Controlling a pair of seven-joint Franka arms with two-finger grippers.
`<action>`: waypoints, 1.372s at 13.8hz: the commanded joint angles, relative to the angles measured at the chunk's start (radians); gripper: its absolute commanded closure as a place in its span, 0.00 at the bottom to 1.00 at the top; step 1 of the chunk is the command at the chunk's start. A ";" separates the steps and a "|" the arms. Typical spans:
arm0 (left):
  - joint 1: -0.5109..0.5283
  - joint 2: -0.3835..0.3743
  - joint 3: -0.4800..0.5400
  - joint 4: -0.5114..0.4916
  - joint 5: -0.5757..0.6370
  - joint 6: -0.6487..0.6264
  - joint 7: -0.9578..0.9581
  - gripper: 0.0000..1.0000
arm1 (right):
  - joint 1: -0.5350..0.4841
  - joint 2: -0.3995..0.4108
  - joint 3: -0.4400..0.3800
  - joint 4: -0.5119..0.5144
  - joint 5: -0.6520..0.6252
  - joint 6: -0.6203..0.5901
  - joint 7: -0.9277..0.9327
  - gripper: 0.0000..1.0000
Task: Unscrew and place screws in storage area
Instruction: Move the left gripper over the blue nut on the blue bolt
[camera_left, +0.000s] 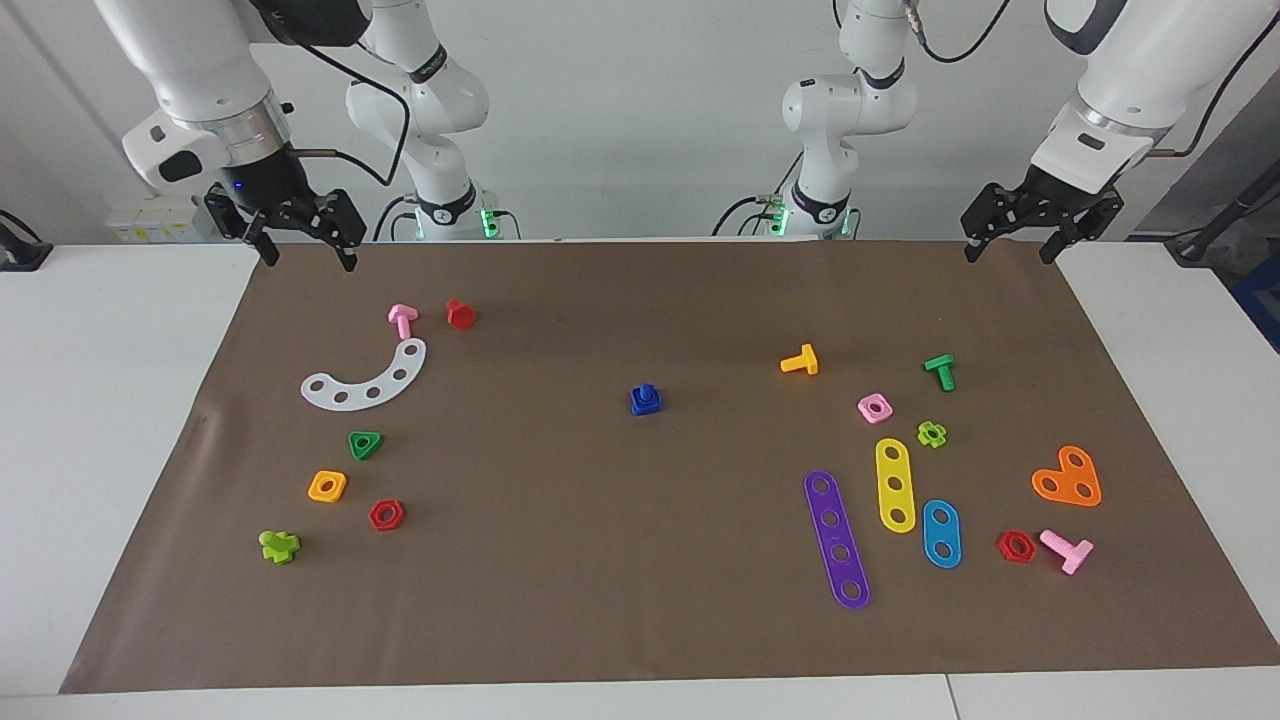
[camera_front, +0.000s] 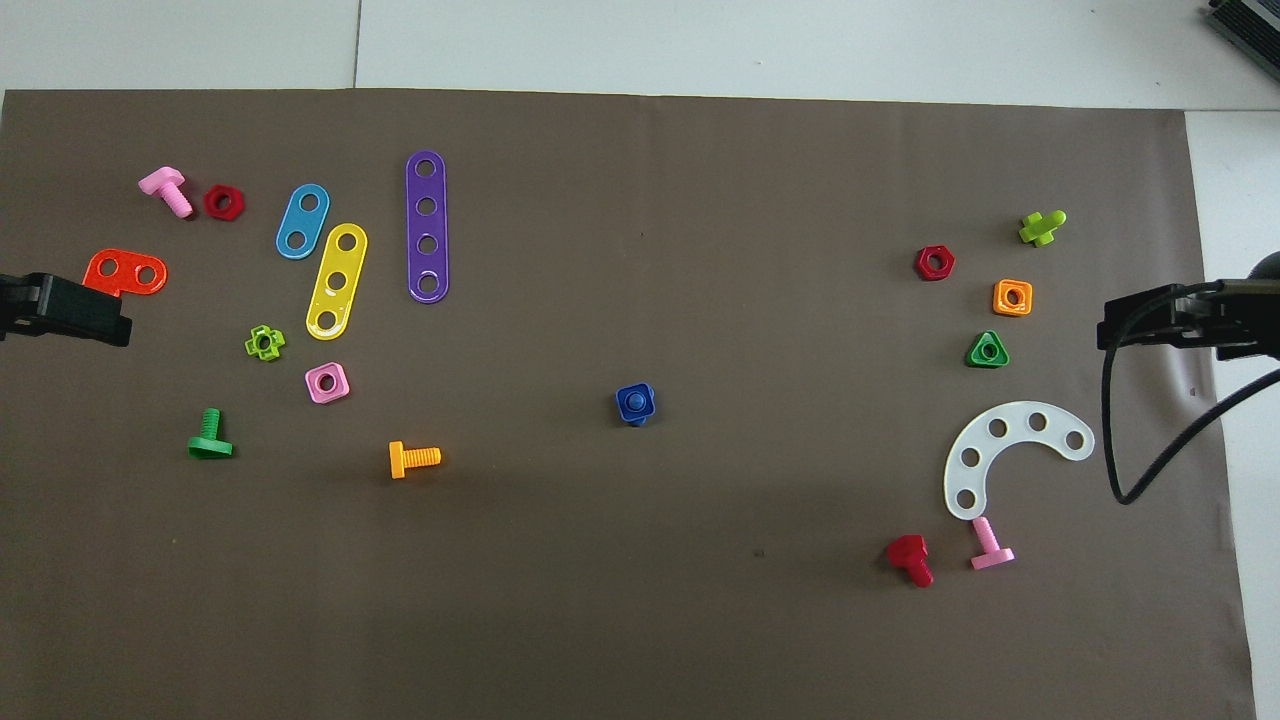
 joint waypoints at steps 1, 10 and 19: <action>-0.015 -0.041 0.013 -0.050 -0.001 -0.002 -0.007 0.00 | -0.007 -0.009 0.003 0.003 0.019 -0.019 -0.027 0.00; -0.047 -0.037 -0.004 -0.062 -0.004 0.096 -0.057 0.00 | -0.007 -0.009 0.003 0.003 0.019 -0.019 -0.027 0.00; -0.347 -0.035 -0.007 -0.222 -0.003 0.319 -0.405 0.00 | -0.007 -0.009 0.001 0.003 0.019 -0.020 -0.027 0.00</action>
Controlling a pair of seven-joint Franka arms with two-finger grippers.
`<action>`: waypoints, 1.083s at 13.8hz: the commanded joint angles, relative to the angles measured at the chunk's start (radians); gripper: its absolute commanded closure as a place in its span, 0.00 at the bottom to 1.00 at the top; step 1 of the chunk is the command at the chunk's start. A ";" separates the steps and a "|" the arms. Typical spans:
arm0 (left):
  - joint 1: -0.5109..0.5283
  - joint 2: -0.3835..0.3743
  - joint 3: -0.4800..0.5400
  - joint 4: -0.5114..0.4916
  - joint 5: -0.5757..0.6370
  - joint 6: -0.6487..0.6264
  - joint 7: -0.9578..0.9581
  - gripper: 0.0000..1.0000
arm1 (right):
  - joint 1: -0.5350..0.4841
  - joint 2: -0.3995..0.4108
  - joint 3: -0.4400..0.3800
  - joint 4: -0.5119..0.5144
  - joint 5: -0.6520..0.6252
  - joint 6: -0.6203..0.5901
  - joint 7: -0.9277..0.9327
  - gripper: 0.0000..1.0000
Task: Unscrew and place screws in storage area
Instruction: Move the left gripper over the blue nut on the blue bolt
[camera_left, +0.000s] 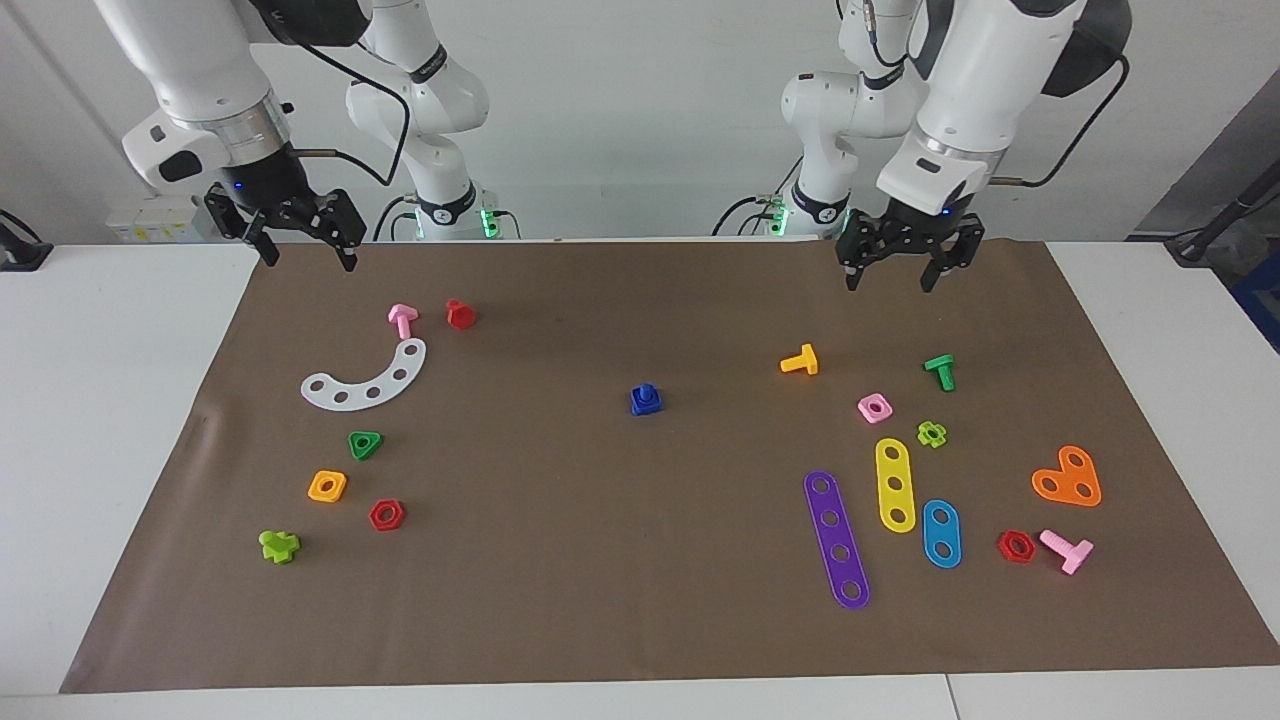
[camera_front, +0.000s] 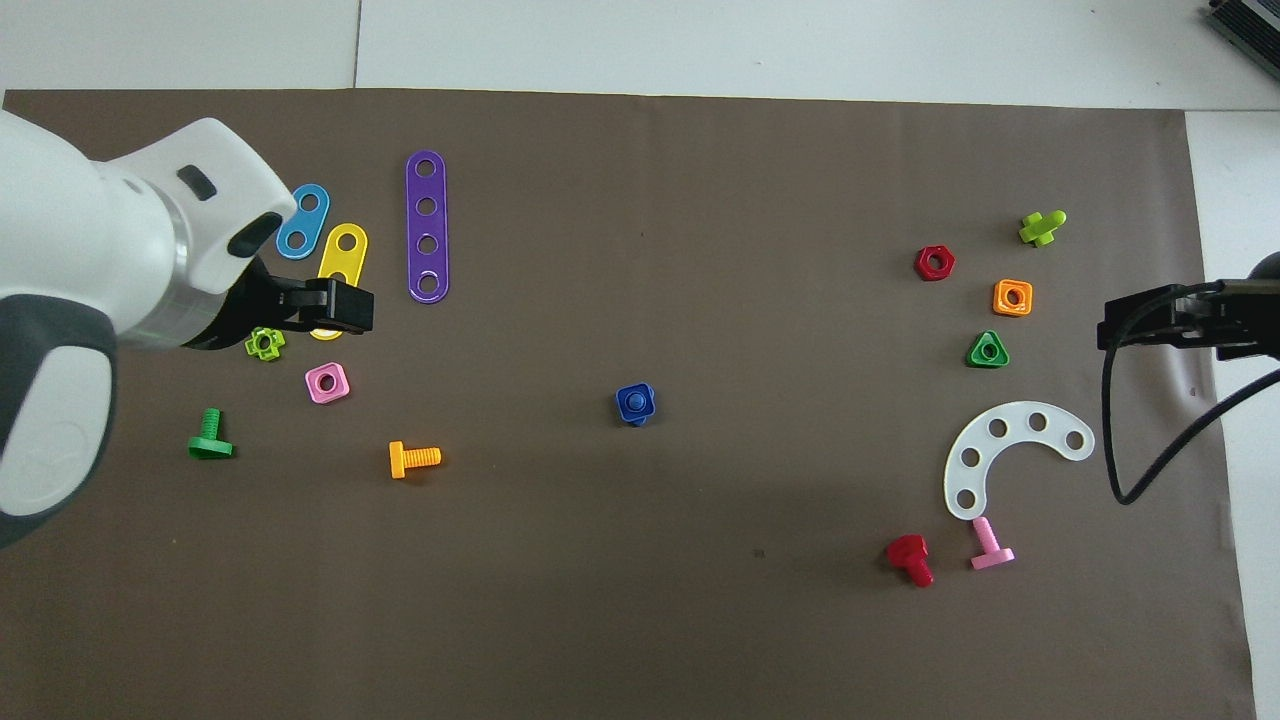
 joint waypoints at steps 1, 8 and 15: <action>-0.087 -0.019 0.017 -0.095 0.001 0.100 -0.111 0.00 | -0.007 -0.009 0.003 0.003 0.019 -0.019 -0.027 0.00; -0.267 0.085 0.019 -0.216 0.007 0.351 -0.327 0.00 | -0.007 -0.009 0.003 0.003 0.019 -0.020 -0.027 0.00; -0.330 0.190 0.017 -0.253 0.073 0.508 -0.439 0.01 | -0.007 -0.009 0.003 0.003 0.019 -0.019 -0.027 0.00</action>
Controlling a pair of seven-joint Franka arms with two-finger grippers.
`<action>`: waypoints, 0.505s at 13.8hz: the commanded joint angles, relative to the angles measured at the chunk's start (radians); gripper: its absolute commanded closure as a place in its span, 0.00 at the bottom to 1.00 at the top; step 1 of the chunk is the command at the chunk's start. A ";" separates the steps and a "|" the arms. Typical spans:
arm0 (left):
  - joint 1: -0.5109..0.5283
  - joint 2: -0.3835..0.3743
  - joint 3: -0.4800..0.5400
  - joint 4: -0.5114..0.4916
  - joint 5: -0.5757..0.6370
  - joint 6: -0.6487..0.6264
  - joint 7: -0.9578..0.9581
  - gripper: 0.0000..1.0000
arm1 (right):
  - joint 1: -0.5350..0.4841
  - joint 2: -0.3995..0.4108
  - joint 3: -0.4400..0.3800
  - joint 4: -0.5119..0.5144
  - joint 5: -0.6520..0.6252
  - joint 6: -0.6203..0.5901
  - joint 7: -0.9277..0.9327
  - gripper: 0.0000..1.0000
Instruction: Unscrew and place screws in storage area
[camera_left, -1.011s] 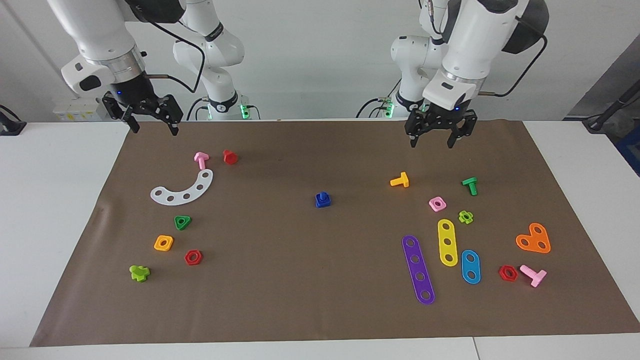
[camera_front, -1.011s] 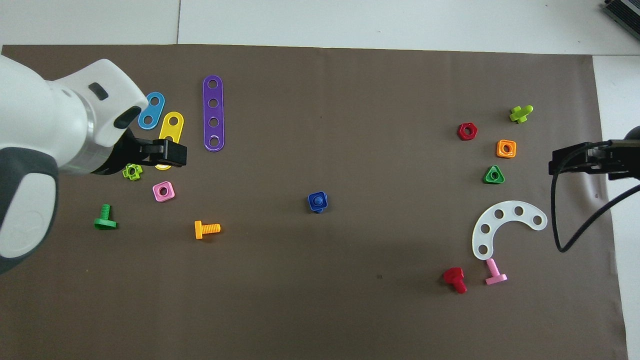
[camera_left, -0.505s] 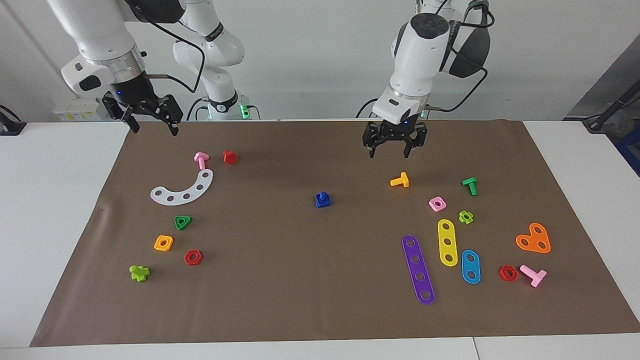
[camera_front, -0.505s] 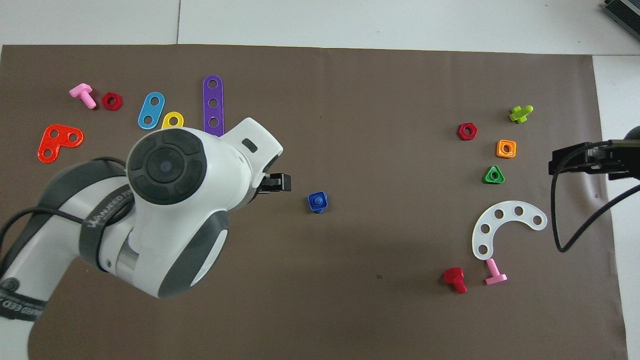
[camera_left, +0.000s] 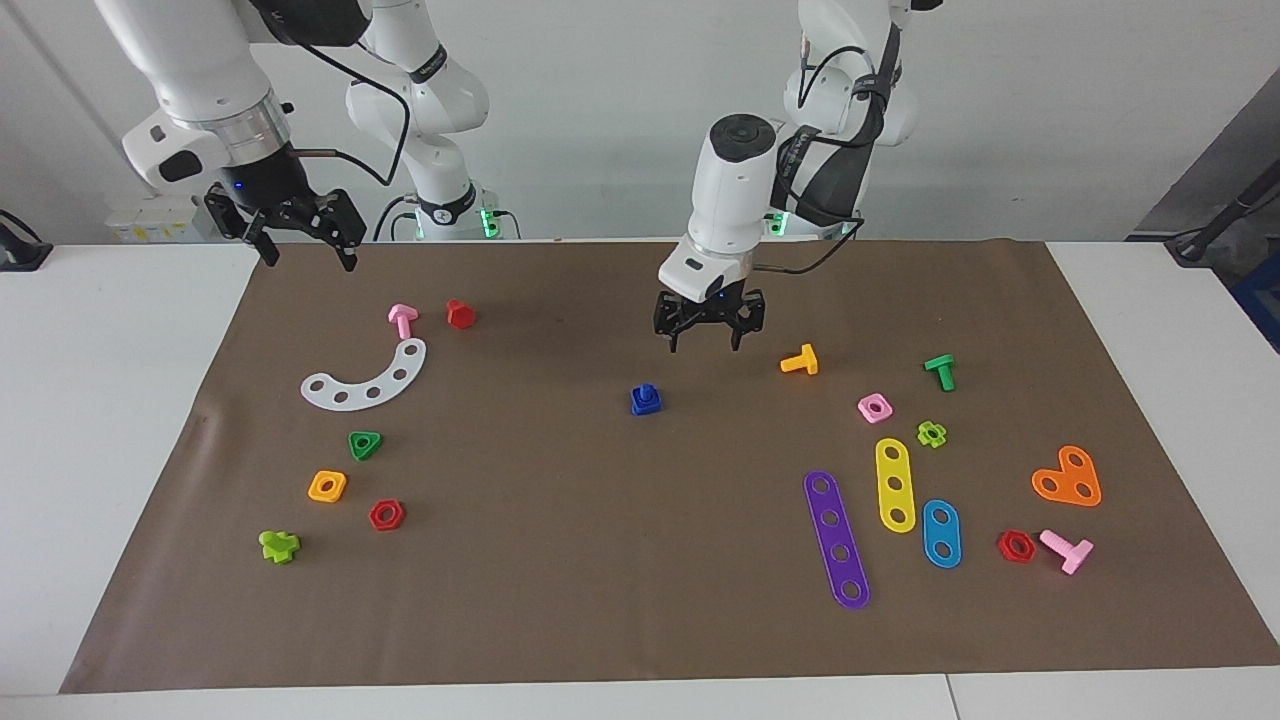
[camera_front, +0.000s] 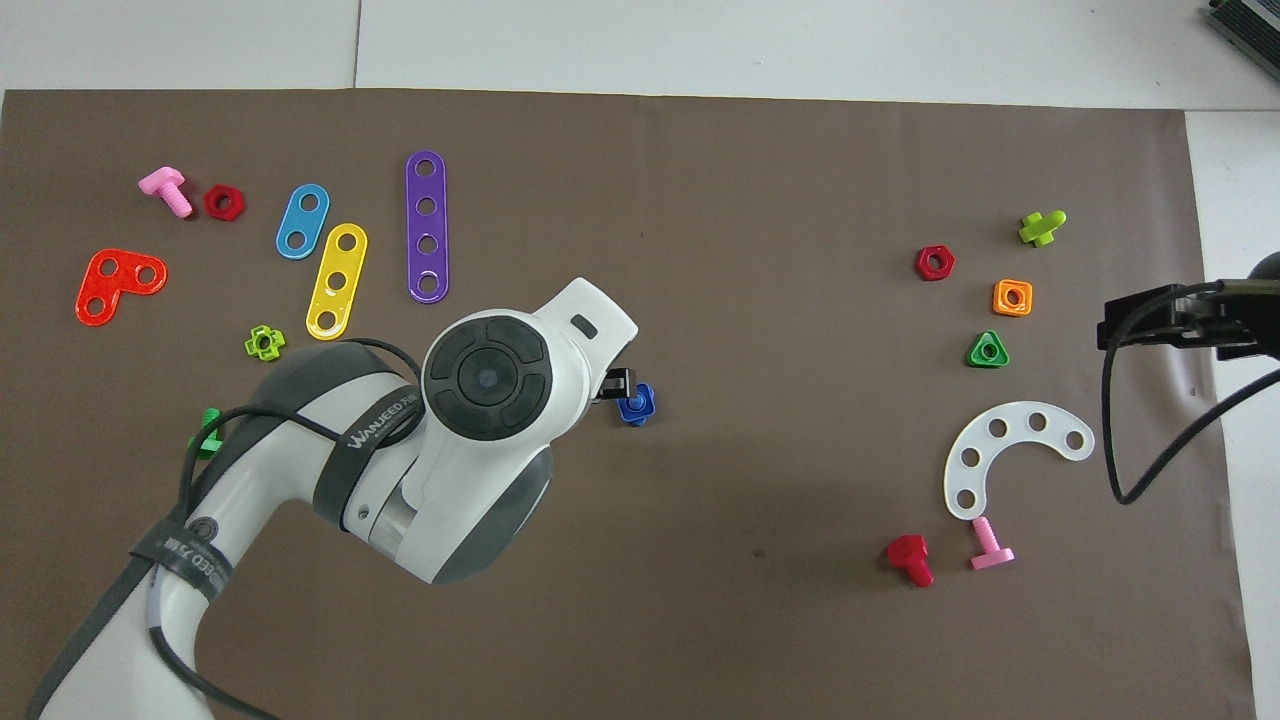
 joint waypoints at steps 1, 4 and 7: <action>-0.031 0.054 0.015 -0.008 0.029 0.091 -0.056 0.01 | -0.007 -0.009 0.003 0.003 0.019 -0.019 -0.027 0.00; -0.065 0.161 0.017 0.043 0.031 0.138 -0.105 0.02 | -0.007 -0.009 0.003 0.003 0.019 -0.019 -0.027 0.00; -0.080 0.223 0.017 0.090 0.031 0.157 -0.130 0.08 | -0.007 -0.009 0.003 0.003 0.019 -0.019 -0.027 0.00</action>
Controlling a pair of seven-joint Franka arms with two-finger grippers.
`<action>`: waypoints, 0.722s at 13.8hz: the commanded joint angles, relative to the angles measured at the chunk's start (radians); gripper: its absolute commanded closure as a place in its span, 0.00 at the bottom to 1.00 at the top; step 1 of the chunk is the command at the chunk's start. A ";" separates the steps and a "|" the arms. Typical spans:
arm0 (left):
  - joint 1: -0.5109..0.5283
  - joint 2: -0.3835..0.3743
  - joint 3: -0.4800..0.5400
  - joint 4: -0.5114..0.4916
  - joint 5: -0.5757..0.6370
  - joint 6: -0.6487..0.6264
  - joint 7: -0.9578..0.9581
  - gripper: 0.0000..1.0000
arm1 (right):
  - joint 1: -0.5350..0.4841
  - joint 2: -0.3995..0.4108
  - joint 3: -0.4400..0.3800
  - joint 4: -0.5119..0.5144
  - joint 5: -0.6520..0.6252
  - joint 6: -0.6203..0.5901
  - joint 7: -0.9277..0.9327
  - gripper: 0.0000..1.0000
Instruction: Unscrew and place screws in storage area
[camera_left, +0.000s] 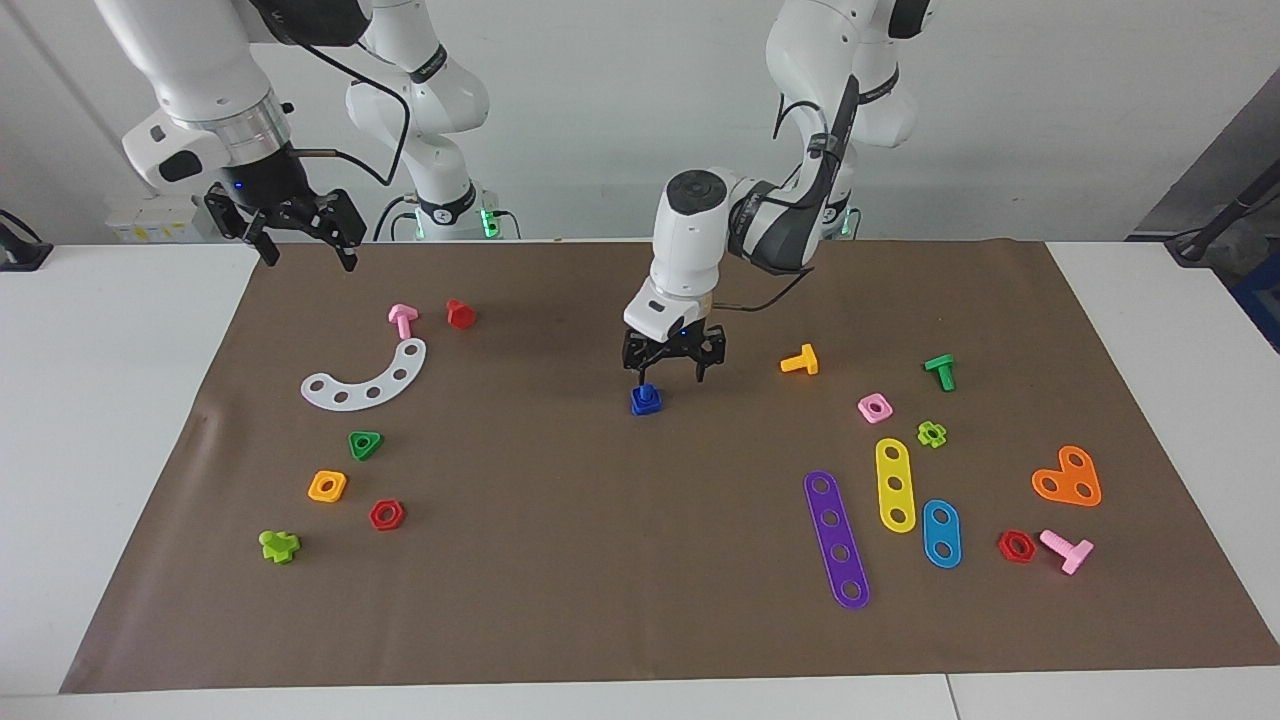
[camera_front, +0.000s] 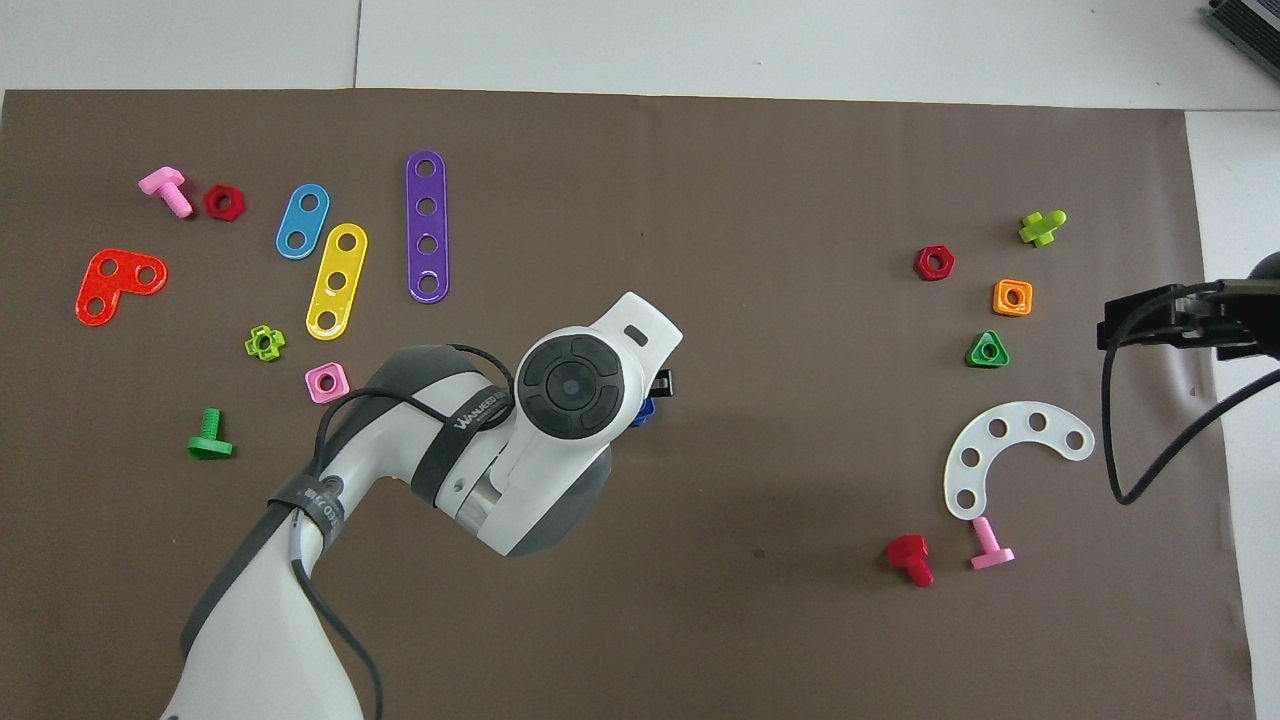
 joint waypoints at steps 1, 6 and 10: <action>-0.024 0.061 0.017 0.046 0.024 0.037 -0.038 0.09 | -0.007 -0.009 0.003 0.003 0.019 -0.020 -0.027 0.00; -0.033 0.090 0.017 0.022 0.026 0.084 -0.058 0.15 | -0.007 -0.009 0.003 0.003 0.019 -0.020 -0.027 0.00; -0.039 0.087 0.017 0.009 0.026 0.078 -0.081 0.28 | -0.007 -0.009 0.003 0.003 0.019 -0.019 -0.027 0.00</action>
